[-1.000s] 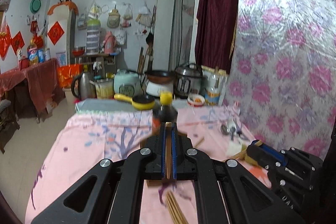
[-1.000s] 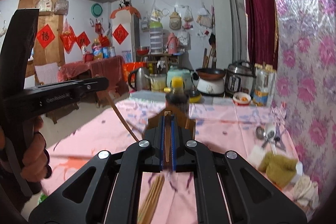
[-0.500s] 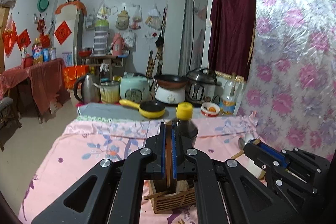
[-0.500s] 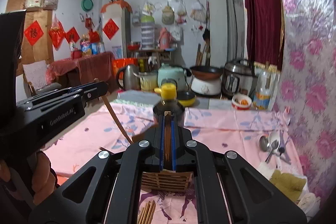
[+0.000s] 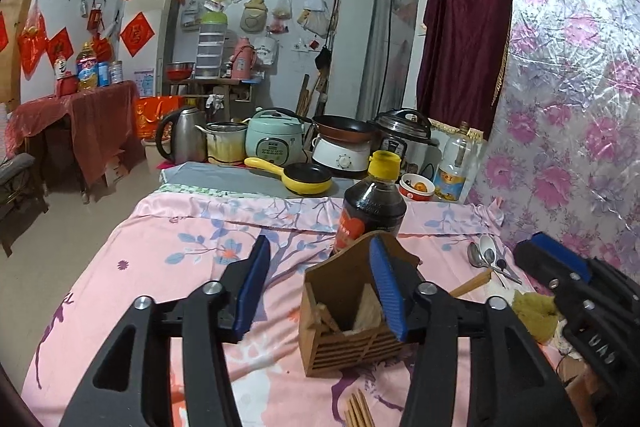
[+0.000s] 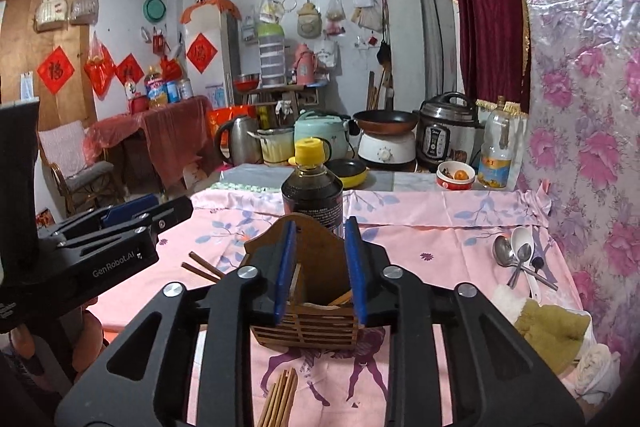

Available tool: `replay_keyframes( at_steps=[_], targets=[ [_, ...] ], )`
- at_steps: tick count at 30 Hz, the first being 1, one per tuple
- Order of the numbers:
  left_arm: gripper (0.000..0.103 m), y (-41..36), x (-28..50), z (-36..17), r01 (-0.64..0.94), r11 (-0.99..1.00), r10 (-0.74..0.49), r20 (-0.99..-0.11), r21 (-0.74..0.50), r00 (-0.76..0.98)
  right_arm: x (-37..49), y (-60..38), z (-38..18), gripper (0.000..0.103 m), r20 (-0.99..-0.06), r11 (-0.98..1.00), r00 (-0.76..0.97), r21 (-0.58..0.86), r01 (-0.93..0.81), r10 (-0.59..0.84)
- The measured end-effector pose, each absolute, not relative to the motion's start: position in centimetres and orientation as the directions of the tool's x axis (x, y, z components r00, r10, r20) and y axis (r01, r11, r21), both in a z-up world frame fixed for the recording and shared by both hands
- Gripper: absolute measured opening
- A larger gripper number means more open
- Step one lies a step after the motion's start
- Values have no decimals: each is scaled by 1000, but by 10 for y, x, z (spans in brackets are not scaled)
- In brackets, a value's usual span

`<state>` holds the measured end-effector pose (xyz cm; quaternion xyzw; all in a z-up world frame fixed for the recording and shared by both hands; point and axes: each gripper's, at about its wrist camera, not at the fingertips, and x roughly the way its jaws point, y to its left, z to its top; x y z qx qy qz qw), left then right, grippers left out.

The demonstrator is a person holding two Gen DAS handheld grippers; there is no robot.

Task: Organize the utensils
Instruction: 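Lower the chopsticks into the holder and open both grippers, then move both open grippers back down to the chopstick bundle on the sheet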

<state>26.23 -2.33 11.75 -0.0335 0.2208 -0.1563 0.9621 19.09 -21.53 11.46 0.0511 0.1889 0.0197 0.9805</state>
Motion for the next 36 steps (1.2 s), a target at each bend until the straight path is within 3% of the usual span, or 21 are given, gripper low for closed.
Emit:
replay_keyframes(
  at_steps=[2,6,12,16,21,26,31,36],
  targets=[
    [58,-20,251,116,277,952,-305,-412,-130,859,177,-217,116,43,-351,993,935,119,-10,52],
    [62,-13,232,108,263,957,-290,-423,-123,858,155,-225,115,74,-308,988,951,151,18,30],
    [77,-1,191,86,215,971,-241,-443,-108,864,113,-228,105,96,-265,978,964,204,29,26],
    [86,2,154,61,169,982,-187,-445,-82,876,87,-223,83,96,-282,970,958,245,14,57],
    [97,-4,99,19,140,990,-110,-454,32,884,61,-216,33,96,-375,954,925,294,62,56],
    [97,2,67,-29,130,990,-82,-509,58,857,52,-208,-24,96,-499,969,867,209,132,-10],
    [97,7,73,-59,120,991,-58,-590,66,805,49,-200,-62,96,-564,982,823,115,151,-60],
    [97,11,79,-71,119,992,-75,-624,30,778,54,-206,-77,96,-615,978,787,137,158,-41]
  ],
)
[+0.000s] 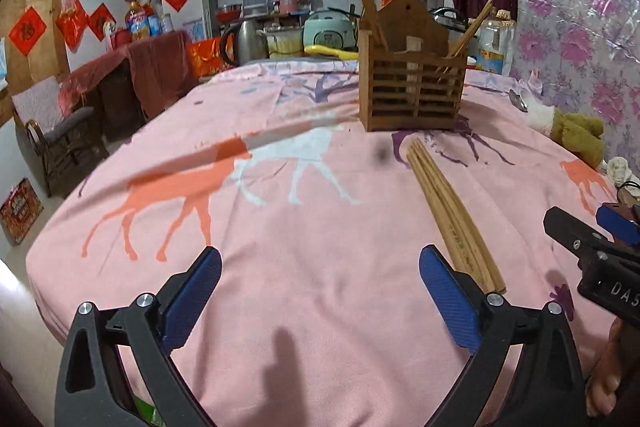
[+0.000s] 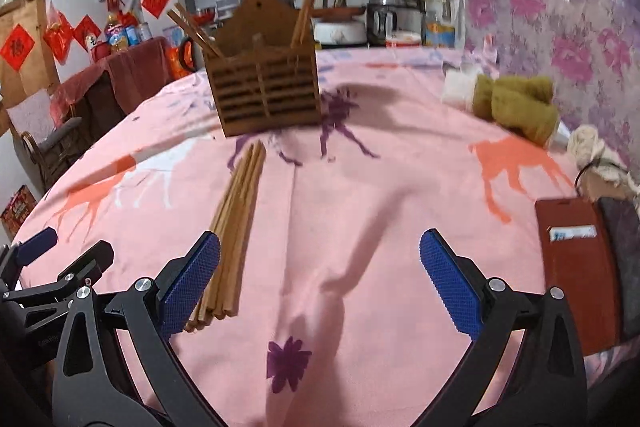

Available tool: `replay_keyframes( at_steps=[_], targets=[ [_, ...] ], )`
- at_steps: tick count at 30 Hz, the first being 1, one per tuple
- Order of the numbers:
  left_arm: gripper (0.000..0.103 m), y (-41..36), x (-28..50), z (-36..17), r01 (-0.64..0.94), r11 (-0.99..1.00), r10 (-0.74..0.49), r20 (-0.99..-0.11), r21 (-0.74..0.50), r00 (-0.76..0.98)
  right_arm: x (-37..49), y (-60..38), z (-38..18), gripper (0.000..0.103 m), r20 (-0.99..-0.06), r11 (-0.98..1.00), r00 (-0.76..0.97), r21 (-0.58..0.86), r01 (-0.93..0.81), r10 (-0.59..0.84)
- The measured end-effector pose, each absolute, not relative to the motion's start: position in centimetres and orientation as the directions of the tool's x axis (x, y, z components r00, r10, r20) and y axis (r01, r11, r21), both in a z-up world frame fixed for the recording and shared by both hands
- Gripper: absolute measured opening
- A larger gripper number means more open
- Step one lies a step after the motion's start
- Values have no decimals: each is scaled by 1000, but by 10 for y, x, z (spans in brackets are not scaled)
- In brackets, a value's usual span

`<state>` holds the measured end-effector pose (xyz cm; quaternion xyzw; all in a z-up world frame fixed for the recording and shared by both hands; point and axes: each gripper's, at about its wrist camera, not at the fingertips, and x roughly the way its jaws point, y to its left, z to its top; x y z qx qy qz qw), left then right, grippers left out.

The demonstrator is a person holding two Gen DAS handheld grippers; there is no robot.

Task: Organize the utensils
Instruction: 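Move both open grippers back down to the chopstick bundle on the sheet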

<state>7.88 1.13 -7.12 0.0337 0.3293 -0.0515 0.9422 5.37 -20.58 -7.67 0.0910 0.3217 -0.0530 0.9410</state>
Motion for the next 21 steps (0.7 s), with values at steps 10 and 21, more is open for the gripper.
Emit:
replay_keyframes(
  at_steps=[10,21],
  targets=[
    [97,9,80,-77,127,991,-72,-642,40,763,52,-206,-83,96,-640,979,767,126,159,-42],
    [97,3,82,-80,152,987,-85,-657,46,749,48,-229,-94,96,-680,959,732,174,222,-46]
  ],
)
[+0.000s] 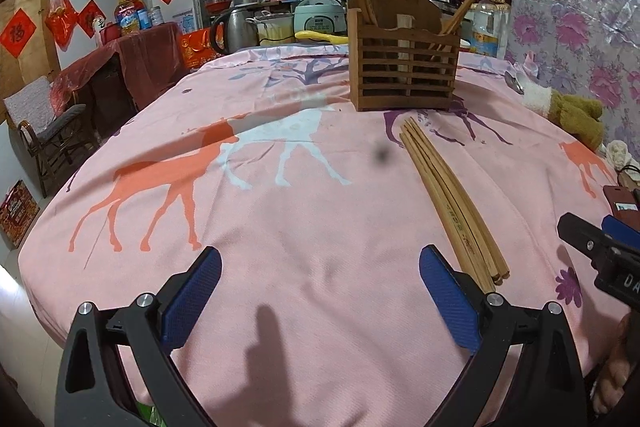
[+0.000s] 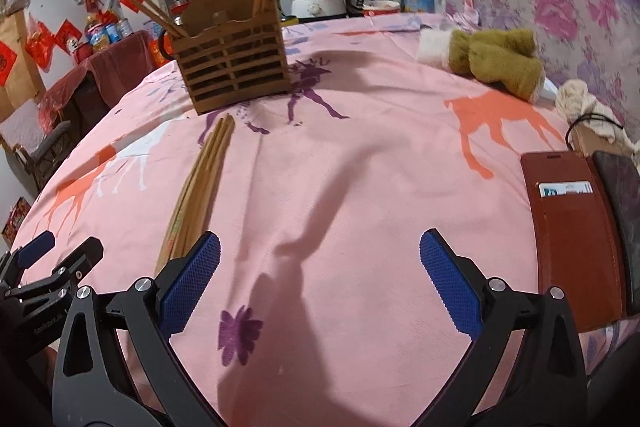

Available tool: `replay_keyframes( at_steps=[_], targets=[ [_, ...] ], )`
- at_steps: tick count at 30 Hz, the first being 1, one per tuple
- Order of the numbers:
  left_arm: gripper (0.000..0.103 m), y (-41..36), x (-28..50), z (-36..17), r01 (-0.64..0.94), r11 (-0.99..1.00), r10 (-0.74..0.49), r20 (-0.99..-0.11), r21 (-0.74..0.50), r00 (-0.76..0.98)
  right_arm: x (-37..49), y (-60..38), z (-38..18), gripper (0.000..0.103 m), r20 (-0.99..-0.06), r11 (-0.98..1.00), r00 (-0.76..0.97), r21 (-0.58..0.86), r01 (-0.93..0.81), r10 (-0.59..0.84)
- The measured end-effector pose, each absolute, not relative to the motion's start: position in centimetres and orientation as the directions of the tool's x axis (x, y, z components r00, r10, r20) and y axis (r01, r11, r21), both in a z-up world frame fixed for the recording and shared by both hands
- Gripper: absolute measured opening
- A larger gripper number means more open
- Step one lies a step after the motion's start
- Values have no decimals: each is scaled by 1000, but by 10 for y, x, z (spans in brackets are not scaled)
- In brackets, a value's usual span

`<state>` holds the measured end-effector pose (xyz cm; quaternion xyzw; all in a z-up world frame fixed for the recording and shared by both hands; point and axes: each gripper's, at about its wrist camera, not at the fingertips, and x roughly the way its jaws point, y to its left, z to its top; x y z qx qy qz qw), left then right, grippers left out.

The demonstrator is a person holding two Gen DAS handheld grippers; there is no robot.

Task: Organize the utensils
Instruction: 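Move both open grippers back down to the chopstick bundle on the sheet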

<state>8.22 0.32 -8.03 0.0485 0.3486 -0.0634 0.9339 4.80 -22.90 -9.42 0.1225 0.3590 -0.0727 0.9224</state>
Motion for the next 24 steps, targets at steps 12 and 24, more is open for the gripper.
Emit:
replay_keyframes(
  at_steps=[12,24],
  targets=[
    [97,-9,69,-87,294,955,-187,-673,47,716,54,-229,-102,96,-714,959,698,169,229,-41],
    [97,-43,67,-105,435,893,-221,-727,117,650,59,-236,-110,96,-748,951,662,171,258,-45]
  ],
)
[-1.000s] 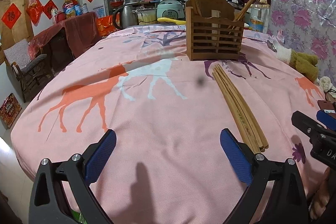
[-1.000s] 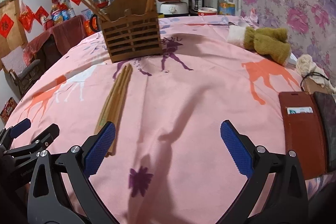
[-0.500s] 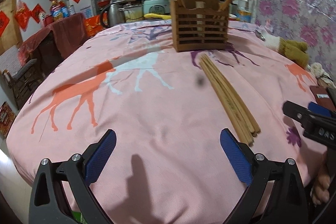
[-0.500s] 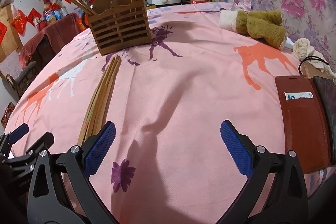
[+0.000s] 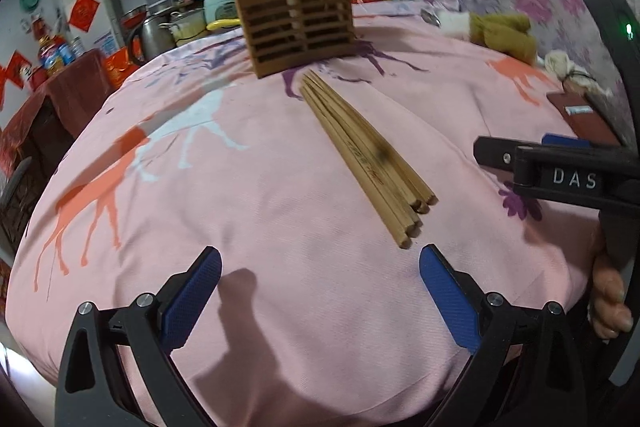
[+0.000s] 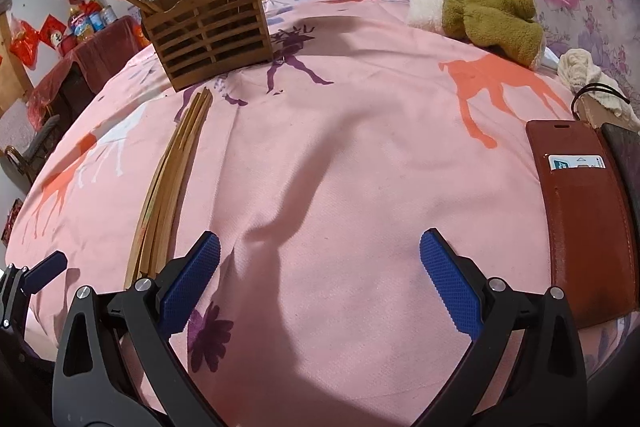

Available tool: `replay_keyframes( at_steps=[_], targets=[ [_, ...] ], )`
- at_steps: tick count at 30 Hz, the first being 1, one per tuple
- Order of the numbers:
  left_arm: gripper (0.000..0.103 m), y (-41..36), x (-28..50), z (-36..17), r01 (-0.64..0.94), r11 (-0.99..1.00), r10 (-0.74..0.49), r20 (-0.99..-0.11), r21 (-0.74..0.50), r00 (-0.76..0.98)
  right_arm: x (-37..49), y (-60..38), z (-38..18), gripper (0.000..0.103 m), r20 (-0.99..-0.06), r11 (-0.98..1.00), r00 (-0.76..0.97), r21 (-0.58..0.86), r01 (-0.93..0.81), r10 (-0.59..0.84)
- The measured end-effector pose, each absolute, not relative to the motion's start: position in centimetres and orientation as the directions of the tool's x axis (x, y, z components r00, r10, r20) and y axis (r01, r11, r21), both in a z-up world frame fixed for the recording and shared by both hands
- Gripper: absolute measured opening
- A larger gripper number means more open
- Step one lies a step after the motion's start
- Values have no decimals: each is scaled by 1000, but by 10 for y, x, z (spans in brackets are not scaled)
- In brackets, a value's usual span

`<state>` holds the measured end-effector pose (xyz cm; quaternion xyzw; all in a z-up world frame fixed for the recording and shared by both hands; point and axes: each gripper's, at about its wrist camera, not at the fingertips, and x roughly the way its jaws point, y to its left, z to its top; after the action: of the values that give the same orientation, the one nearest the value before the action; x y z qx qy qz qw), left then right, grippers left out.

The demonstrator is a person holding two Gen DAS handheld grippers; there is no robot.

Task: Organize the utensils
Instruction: 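Move both open grippers back down to the chopstick bundle on the sheet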

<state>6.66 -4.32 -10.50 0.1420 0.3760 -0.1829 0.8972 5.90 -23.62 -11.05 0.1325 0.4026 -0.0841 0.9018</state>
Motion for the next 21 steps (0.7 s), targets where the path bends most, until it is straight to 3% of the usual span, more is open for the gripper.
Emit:
replay_keyframes(
  at_steps=[6,11,17,19,21],
  targets=[
    [98,-40,78,-105,374,915,-162,-709,153,686,60,-235,-112,97,-751,954,659,160,254,-50],
    [98,-7,98,-106,260,963,-131,-734,64,666,60,-234,-112,98,-752,955,657,155,255,-53],
    [97,-17,84,-99,310,946,-161,-695,94,701,61,-234,-112,97,-752,955,657,153,254,-54],
    [92,-26,79,-97,335,934,-166,-677,125,717,61,-234,-112,97,-752,955,657,154,254,-54],
    [74,-35,81,-100,362,922,-177,-683,137,709,61,-234,-112,98,-752,955,657,154,255,-54]
  ],
)
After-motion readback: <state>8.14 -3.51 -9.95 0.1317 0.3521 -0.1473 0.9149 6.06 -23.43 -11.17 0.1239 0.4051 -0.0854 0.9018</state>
